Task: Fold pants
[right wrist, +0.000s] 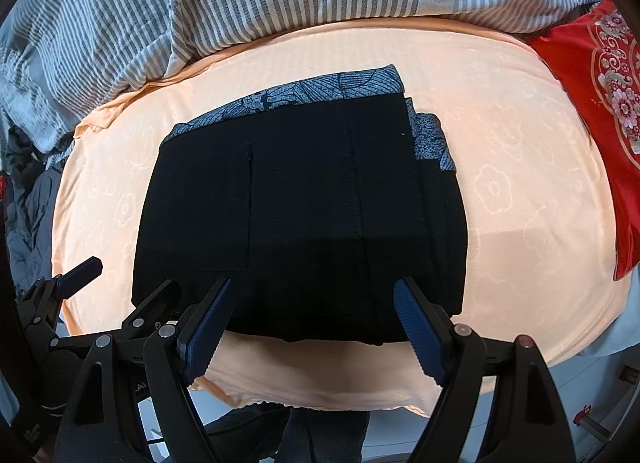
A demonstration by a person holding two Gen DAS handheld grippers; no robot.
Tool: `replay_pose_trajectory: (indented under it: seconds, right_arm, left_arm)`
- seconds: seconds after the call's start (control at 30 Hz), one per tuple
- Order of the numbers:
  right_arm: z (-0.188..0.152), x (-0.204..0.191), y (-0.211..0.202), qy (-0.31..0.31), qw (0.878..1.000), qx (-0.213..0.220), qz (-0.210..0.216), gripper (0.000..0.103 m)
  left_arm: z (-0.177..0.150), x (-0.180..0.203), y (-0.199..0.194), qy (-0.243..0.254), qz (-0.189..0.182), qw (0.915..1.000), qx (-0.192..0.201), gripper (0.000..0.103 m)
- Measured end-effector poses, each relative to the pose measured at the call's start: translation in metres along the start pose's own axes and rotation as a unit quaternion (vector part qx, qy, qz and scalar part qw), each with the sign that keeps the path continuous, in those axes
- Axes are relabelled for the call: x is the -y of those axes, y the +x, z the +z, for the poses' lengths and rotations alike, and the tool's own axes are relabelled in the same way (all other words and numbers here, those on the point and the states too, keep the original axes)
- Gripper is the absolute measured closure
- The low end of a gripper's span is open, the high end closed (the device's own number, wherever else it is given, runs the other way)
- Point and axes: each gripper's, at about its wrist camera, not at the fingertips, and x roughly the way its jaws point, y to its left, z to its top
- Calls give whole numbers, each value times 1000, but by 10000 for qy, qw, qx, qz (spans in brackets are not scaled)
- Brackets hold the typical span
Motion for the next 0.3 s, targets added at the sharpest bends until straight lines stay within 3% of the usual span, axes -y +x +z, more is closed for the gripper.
replay_pose_trajectory:
  seconds: [0.3]
  right_arm:
    - [3, 1, 3, -10, 10000, -50, -20, 19]
  left_arm:
    - [1, 2, 0, 222, 93, 9996, 150, 1]
